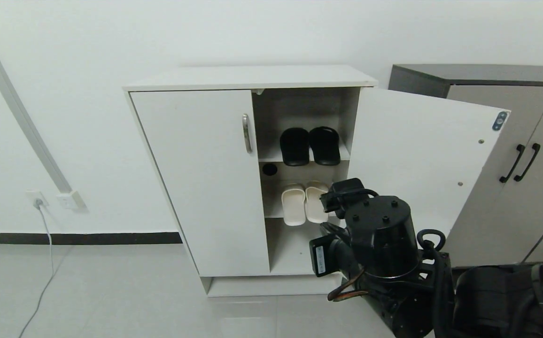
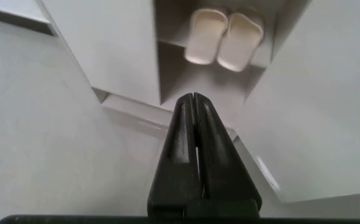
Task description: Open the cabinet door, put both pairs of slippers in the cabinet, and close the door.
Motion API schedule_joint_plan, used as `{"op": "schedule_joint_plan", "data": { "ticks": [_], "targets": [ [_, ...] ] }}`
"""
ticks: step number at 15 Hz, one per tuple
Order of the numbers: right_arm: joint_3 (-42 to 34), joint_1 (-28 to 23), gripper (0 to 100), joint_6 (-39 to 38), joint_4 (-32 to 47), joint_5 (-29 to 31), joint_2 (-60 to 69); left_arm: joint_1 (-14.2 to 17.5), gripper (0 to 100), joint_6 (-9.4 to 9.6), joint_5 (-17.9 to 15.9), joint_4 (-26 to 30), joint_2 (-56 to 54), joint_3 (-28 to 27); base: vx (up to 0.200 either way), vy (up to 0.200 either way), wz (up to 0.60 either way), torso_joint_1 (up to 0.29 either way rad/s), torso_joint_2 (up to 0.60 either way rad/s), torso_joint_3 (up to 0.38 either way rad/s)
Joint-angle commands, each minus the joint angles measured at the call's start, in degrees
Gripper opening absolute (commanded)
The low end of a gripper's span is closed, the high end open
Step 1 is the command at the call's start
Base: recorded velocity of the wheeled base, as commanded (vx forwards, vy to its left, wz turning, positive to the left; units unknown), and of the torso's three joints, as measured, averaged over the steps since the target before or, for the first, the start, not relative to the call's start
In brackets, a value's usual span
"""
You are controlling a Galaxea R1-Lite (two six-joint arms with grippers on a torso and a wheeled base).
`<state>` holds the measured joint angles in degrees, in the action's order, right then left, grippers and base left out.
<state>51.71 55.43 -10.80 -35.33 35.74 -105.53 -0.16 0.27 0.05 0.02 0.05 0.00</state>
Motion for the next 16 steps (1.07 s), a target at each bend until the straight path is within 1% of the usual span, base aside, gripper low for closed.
{"op": "schedule_joint_plan", "data": {
  "ticks": [1,8,16],
  "targets": [
    [0.0,-0.1,0,0.0,0.1,0.0,-0.1,0.0,0,0.00,0.0,0.1,0.0,0.0,0.000,0.000,0.00,0.032,-0.47,-0.354],
    [0.0,-0.1,0,0.1,0.2,0.0,-0.1,0.0,0,0.00,0.0,0.0,0.0,0.0,0.000,0.000,0.00,0.119,-0.46,-0.348],
    [-0.4,-0.1,0,0.6,0.1,0.0,0.0,0.0,0,0.00,0.0,0.1,0.0,0.0,0.000,0.000,0.00,0.173,-0.49,-0.319]
  ]
}}
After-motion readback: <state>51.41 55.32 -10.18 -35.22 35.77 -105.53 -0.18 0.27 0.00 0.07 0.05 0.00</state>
